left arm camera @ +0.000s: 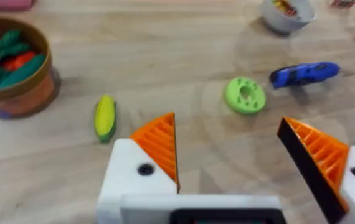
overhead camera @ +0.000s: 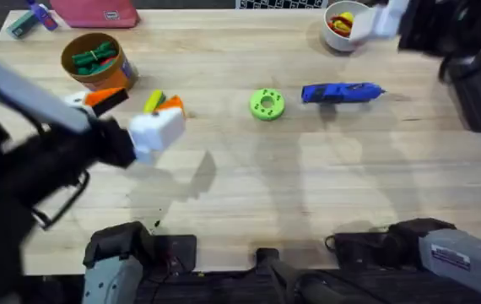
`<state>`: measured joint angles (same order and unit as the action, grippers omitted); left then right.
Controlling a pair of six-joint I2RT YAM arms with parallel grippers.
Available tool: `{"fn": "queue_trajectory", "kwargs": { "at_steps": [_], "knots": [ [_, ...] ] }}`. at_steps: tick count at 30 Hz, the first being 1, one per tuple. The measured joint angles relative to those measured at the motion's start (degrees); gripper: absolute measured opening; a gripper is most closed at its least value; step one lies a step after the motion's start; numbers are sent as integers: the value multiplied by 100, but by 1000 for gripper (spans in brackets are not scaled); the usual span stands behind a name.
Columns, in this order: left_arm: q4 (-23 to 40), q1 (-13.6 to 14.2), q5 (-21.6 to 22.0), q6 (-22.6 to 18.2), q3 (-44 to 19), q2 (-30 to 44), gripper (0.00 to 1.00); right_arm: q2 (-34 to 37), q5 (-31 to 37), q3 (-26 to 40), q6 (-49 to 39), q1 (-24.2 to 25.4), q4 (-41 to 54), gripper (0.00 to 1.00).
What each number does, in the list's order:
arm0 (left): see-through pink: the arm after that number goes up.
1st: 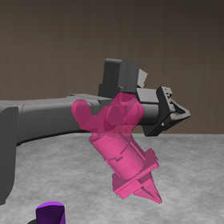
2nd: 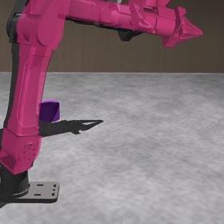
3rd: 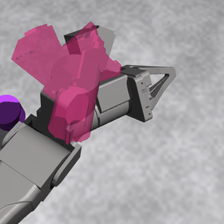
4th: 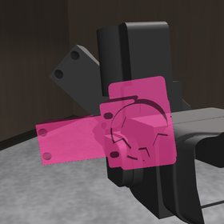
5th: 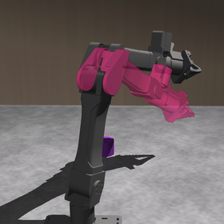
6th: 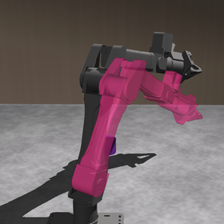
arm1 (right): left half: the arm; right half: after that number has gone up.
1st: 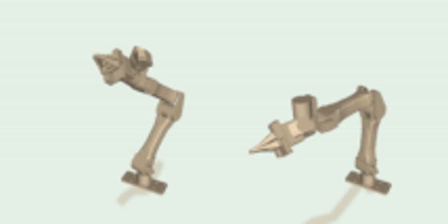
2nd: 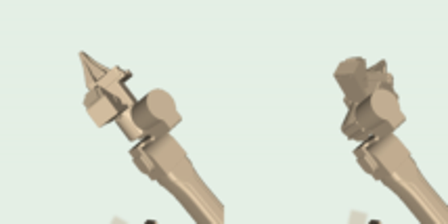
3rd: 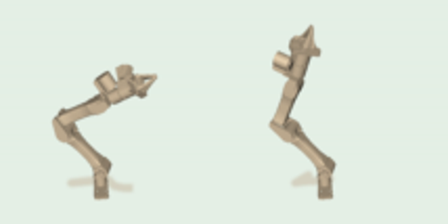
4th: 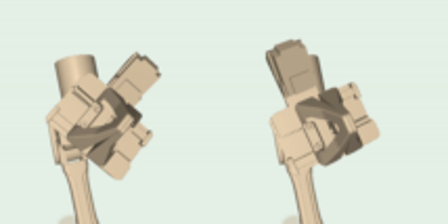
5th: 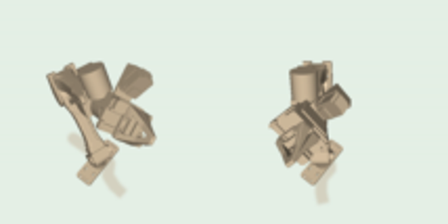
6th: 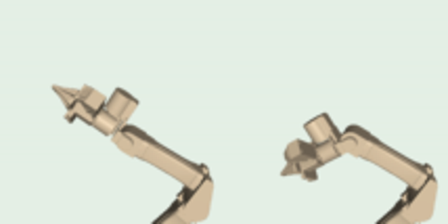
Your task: Pick up the gripper from the table and insert it into the empty holder that is missing its gripper. Then pick up a screw, insert it into the mounting hole, and use the screwdriver to tighten it. Finally, clean up the table by picking up the vegetable and placing it into the bucket.
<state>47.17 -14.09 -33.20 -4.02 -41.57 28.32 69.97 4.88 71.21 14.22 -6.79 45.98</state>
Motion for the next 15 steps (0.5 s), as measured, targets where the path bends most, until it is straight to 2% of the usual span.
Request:
{"fn": "queue_trajectory", "kwargs": {
  "at_steps": [7, 12, 15],
  "knots": [
    [886, 0, 639, -224, -1162, 1895, 986, -284, -158, -907, 136, 0, -53, 991],
    [1009, -37, 887, -369, -1614, 2786, 985, -491, -281, -996, 172, 0, 191, 991],
    [1397, -47, 1284, -509, -1984, 3205, 986, -498, -303, -1002, 188, 0, 428, 991]
  ]
}}
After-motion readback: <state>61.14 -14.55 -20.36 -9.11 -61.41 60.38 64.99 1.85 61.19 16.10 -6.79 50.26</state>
